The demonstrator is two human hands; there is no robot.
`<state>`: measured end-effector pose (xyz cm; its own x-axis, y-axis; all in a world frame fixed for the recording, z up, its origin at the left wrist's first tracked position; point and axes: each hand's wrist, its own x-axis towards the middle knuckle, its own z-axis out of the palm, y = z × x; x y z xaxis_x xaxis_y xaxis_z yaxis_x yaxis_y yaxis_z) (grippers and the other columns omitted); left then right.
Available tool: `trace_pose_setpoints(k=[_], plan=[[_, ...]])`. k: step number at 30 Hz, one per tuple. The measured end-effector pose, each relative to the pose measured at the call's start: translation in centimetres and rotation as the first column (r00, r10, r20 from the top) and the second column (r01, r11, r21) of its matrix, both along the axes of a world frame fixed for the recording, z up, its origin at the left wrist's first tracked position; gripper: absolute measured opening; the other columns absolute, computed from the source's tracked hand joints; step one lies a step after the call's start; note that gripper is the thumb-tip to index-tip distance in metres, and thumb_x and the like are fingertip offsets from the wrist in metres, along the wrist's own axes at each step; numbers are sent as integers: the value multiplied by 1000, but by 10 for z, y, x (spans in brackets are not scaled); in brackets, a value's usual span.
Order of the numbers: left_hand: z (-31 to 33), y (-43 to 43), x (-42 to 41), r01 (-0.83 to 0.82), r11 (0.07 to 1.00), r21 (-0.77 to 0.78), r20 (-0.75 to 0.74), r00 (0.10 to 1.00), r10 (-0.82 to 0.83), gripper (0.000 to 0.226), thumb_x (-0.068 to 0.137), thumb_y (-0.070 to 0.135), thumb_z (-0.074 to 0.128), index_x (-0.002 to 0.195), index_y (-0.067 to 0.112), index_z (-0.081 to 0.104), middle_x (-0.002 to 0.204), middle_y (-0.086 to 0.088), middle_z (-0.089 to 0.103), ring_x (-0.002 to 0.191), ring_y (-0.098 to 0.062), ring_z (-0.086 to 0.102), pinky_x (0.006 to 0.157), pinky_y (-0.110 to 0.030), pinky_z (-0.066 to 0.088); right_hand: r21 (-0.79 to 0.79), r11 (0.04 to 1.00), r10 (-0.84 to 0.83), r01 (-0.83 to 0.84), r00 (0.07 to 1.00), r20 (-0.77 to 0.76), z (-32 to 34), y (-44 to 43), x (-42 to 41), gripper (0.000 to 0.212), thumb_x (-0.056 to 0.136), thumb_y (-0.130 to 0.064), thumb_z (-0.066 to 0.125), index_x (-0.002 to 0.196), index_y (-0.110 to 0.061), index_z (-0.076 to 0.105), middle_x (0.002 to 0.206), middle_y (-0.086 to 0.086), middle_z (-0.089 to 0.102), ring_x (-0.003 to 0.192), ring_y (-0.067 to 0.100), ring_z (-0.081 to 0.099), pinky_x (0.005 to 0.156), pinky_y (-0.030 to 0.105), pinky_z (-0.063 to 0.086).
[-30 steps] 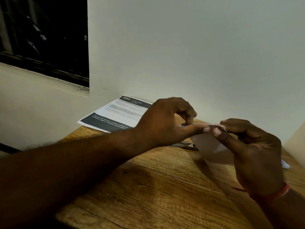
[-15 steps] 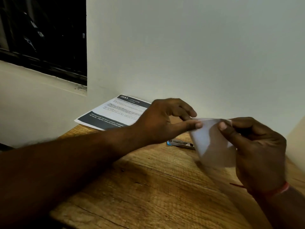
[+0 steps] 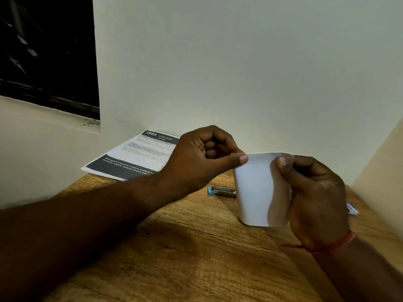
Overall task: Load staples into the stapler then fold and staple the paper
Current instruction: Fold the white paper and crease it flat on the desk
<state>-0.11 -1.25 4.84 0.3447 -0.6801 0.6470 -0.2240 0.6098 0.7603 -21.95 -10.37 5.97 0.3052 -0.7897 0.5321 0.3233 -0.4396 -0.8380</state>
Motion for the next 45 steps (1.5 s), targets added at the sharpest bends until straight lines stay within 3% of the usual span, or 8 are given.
trace_pose_setpoints(k=[5, 12, 16, 19, 25, 31, 36, 45], plan=[[3, 0, 3, 3, 999, 40, 27, 1000, -4, 21, 90, 4, 95, 102, 19, 86, 85, 1, 85, 85, -7, 81, 83, -21, 64, 56, 998, 33, -33, 999, 18, 3, 5, 1, 22, 75, -43, 89, 85, -23, 87, 100, -1, 84, 98, 20, 79, 91, 55, 64], [13, 1, 9, 31, 993, 115, -43, 999, -26, 23, 92, 9, 94, 110, 23, 90, 87, -3, 86, 92, -14, 81, 92, -28, 64, -10, 1000, 21, -21, 1000, -5, 7, 8, 0, 22, 72, -50, 86, 84, -32, 88, 97, -11, 84, 95, 7, 78, 82, 34, 63], [11, -1, -1, 161, 981, 108, -162, 976, -142, 33, 93, 12, 91, 125, 19, 85, 99, -2, 87, 102, -16, 83, 93, -28, 64, 67, 996, 57, -58, 998, 18, 7, 9, 1, 22, 72, -44, 86, 82, -24, 85, 97, -5, 83, 99, 18, 77, 92, 53, 61], [2, -2, -10, 185, 964, 192, -141, 977, -160, 29, 92, 17, 94, 120, 17, 86, 116, -9, 88, 110, -23, 84, 91, -33, 67, 138, 983, 115, -120, 992, 42, 4, 14, 4, 28, 76, -36, 85, 89, -13, 79, 103, 5, 83, 99, 27, 80, 85, 59, 67], [-1, -3, -14, 184, 953, 241, -222, 966, -131, 11, 88, 21, 95, 97, 20, 90, 106, -9, 88, 99, -21, 85, 83, -30, 67, 180, 960, 205, -214, 977, 65, 0, 18, 6, 13, 85, -21, 78, 90, -9, 78, 96, 3, 86, 86, 21, 85, 64, 34, 68], [4, 2, -11, 266, 921, 284, -285, 941, -184, 22, 85, 28, 97, 99, 15, 87, 108, -15, 87, 99, -28, 83, 95, -46, 66, 200, 944, 247, -262, 964, 94, 8, 13, 1, 27, 83, -29, 77, 102, -14, 88, 93, 22, 63, 91, 38, 54, 84, 48, 50], [8, 6, -10, 243, 914, 325, -241, 956, -168, 25, 82, 36, 97, 98, 19, 87, 110, -17, 87, 99, -32, 85, 100, -60, 66, 207, 928, 299, -310, 951, 84, 9, 7, -2, 37, 80, -33, 80, 108, -9, 84, 91, 4, 81, 87, 21, 76, 76, 35, 65], [5, 8, -7, -140, 962, 235, 154, 982, 106, 20, 88, 40, 96, 97, 26, 86, 97, 7, 88, 91, -15, 86, 71, -29, 67, -38, 996, 72, -77, 990, -118, -3, 4, 3, 21, 79, -42, 86, 94, -28, 90, 99, 6, 88, 88, 20, 84, 70, 25, 66]])
